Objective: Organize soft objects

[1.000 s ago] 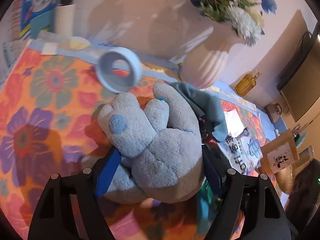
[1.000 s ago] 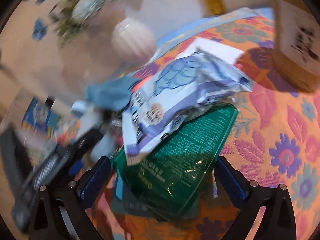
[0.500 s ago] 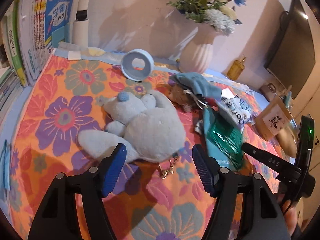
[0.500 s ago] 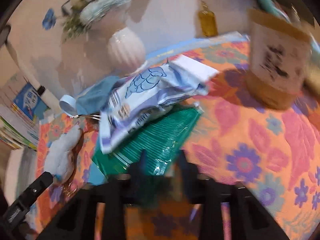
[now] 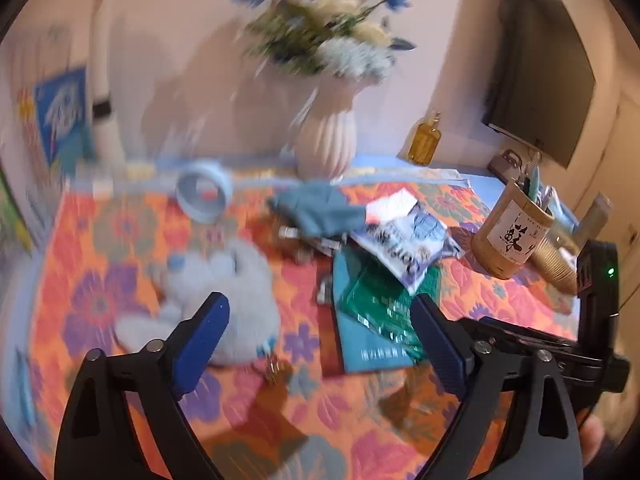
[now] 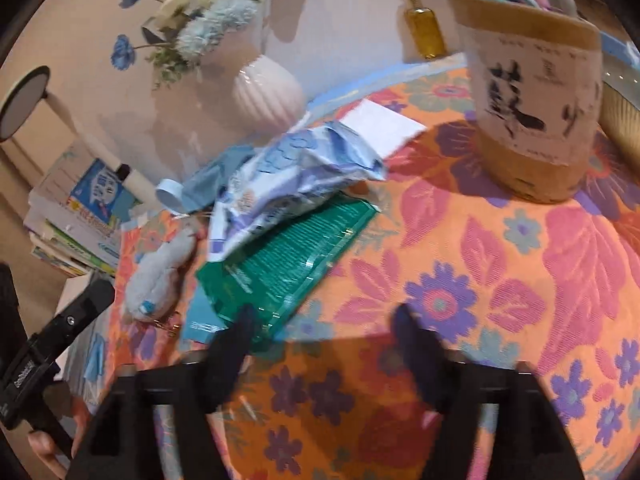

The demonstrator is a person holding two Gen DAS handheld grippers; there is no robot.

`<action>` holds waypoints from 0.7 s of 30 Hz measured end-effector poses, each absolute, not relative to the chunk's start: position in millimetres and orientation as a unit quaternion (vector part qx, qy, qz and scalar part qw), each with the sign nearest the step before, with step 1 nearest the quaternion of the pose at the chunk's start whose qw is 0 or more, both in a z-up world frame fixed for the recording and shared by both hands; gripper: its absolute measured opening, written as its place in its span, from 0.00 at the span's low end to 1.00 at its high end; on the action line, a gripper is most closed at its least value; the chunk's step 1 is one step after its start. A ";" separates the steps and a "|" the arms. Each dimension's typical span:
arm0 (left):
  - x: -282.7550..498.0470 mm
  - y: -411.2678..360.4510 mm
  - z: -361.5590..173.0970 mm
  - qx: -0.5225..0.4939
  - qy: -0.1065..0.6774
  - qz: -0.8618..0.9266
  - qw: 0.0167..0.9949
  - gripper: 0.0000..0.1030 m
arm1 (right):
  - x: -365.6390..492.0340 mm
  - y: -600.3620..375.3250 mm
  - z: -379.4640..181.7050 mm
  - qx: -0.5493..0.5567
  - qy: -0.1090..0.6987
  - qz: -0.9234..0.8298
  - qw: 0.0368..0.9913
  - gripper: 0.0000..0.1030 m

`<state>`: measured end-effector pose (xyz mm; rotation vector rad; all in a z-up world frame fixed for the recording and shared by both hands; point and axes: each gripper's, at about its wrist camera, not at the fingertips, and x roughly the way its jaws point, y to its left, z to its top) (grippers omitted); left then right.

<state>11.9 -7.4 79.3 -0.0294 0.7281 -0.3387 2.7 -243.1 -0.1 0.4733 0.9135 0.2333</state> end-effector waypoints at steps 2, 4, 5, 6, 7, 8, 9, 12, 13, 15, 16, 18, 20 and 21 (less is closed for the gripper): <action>19.5 -0.4 76.6 -0.016 0.362 -0.146 0.921 0.89 | 8.3 -238.1 1.8 0.236 0.437 0.135 0.857 0.73; 25.9 13.6 69.7 -0.030 0.369 -0.122 0.921 0.89 | 16.5 -237.7 3.3 0.263 0.441 0.155 0.844 0.74; 28.1 22.7 64.3 -0.041 0.371 -0.108 0.921 0.89 | 24.4 -240.5 4.3 0.293 0.440 0.163 0.833 0.75; 29.0 30.0 59.5 -0.050 0.373 -0.099 0.921 0.89 | 29.4 -242.3 5.2 0.311 0.439 0.163 0.827 0.77; 30.3 35.7 54.3 -0.057 0.375 -0.090 0.921 0.89 | 36.1 -243.4 5.3 0.326 0.438 0.164 0.822 0.77; 32.1 41.0 47.7 -0.059 0.378 -0.083 0.920 0.89 | 47.8 -244.4 5.1 0.347 0.435 0.169 0.814 0.77; 32.3 43.3 44.4 -0.056 0.378 -0.080 0.921 0.89 | 55.8 -244.7 4.4 0.358 0.434 0.170 0.809 0.77; 37.5 43.9 33.3 -0.044 0.377 -0.069 0.923 0.89 | 83.7 -246.7 -5.3 0.397 0.444 0.147 0.790 0.77; 40.2 43.3 30.5 -0.043 0.376 -0.070 0.923 0.89 | 91.6 -248.4 -8.1 0.415 0.439 0.142 0.785 0.77; 42.9 45.5 24.9 -0.052 0.378 -0.080 0.921 0.89 | 101.6 -250.7 -5.7 0.424 0.427 0.136 0.787 0.77; 43.8 46.3 24.2 -0.056 0.380 -0.083 0.920 0.89 | 106.9 -250.3 -4.1 0.422 0.428 0.130 0.788 0.77; 43.4 50.6 24.0 -0.065 0.375 -0.084 0.921 0.89 | 119.4 -246.5 -3.2 0.418 0.434 0.117 0.790 0.77; 42.2 56.3 23.0 -0.082 0.373 -0.086 0.920 0.90 | 123.9 -242.4 -1.5 0.404 0.431 0.110 0.799 0.75; 41.2 58.8 22.8 -0.090 0.372 -0.087 0.920 0.90 | 124.5 -237.8 0.7 0.386 0.430 0.105 0.810 0.63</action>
